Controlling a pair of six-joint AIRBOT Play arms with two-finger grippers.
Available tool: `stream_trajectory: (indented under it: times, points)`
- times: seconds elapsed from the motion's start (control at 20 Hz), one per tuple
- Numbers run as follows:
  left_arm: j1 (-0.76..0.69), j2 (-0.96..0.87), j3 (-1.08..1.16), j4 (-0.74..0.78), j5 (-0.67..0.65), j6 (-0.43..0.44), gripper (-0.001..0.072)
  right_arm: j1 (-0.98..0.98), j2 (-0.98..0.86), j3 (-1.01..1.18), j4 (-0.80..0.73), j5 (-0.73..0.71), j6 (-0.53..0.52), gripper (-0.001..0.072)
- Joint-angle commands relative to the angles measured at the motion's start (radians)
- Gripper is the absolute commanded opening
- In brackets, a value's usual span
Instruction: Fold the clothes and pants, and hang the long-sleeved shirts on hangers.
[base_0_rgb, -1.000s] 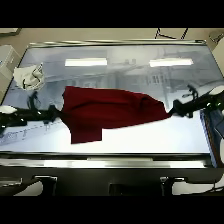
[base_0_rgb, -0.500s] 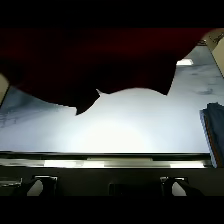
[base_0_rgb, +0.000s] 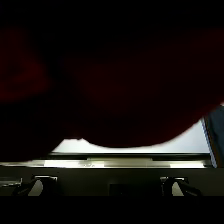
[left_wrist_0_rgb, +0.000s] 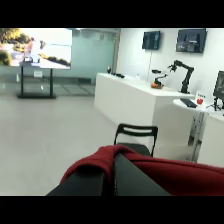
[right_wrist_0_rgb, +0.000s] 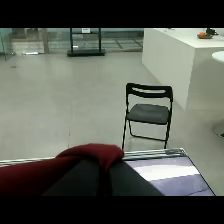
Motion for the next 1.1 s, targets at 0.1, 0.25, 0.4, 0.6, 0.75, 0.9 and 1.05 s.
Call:
stream_trajectory:
  times: [0.1,0.25,0.4,0.6,0.75,0.9,1.05]
  points:
    - [-0.015,-0.185,-0.064,0.031,-0.328,-0.076,0.0016,0.001,-0.225,-0.082,0.024,0.380,0.047,0.0044]
    - [-0.113,-0.305,-0.327,0.048,-0.358,-0.013,0.0016,0.080,-0.377,-0.325,0.003,0.322,0.026,0.0044]
    - [-0.230,-0.409,-0.671,0.130,-0.189,0.000,0.0018,0.180,-0.522,-0.576,-0.101,0.171,0.056,0.0045]
    - [-0.261,-0.646,-0.899,0.035,0.212,0.030,0.0018,0.212,-0.761,-0.649,-0.038,-0.150,0.182,0.0047]
    - [-0.257,-0.791,-0.811,-0.084,0.314,0.129,0.0018,0.212,-0.838,-0.649,0.062,-0.411,0.185,0.0047]
    - [-0.287,-0.852,-0.701,-0.102,0.426,0.232,0.0018,0.212,-0.850,-0.649,0.081,-0.650,0.195,0.0047]
    - [-0.329,-0.878,-0.661,-0.102,0.571,0.250,0.0018,0.212,-0.851,-0.649,0.079,-0.771,0.235,0.0047]
